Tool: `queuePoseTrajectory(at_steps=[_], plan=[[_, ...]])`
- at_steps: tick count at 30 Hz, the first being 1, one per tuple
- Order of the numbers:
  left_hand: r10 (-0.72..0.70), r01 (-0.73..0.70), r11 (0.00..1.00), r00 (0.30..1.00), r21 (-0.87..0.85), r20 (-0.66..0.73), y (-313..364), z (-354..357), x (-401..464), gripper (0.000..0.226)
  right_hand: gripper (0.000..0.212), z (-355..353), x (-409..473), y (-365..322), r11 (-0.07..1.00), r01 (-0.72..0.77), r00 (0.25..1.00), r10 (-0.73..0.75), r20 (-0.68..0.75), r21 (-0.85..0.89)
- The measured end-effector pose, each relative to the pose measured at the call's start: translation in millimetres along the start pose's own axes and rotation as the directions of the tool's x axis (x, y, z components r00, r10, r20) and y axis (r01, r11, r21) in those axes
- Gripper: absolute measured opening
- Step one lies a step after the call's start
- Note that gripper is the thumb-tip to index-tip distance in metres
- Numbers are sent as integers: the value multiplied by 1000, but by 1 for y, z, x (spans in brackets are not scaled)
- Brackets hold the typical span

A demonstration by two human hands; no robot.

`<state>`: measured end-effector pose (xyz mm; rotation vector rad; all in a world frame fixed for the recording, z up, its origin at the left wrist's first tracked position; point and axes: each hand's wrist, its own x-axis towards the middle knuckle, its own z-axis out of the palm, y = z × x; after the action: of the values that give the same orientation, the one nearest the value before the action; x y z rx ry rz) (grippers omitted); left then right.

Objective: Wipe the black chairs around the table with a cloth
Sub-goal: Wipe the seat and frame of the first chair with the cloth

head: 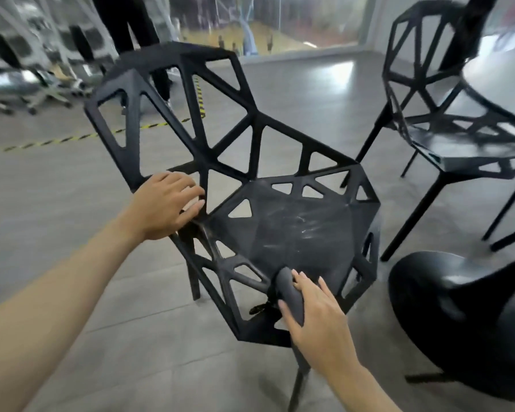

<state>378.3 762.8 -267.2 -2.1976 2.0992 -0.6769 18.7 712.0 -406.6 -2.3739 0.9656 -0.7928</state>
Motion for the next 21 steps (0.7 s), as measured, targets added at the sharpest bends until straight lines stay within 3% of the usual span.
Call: queuePoseTrajectory(at_steps=[3,6,8,11,13,17,19,21], plan=[[-92,91,996,992,-10,-89,5,15,-4,49,59,8,-1,-3,999,46,998,-46,-32,6],[-163,140,976,978,-168,-129,32,17,-5,59,73,11,-2,1,988,131,991,-133,-18,-81],[-207,172,963,966,-209,-155,58,13,-4,61,60,6,2,2,966,240,971,-239,22,-92],[-315,311,938,949,-153,-5,101,7,1,61,46,-11,22,25,920,368,929,-355,108,-138],[-381,387,921,919,-44,99,119,9,-2,59,43,-28,42,55,950,293,955,-287,70,-111],[-504,488,864,838,125,208,137,10,-8,67,55,-51,53,106,995,17,981,3,-194,101],[-541,518,840,818,160,194,140,13,-7,77,53,-43,43,100,985,24,968,20,-249,170],[-556,526,830,810,185,186,139,15,-5,82,50,-27,24,81,970,121,959,-59,-277,210]])
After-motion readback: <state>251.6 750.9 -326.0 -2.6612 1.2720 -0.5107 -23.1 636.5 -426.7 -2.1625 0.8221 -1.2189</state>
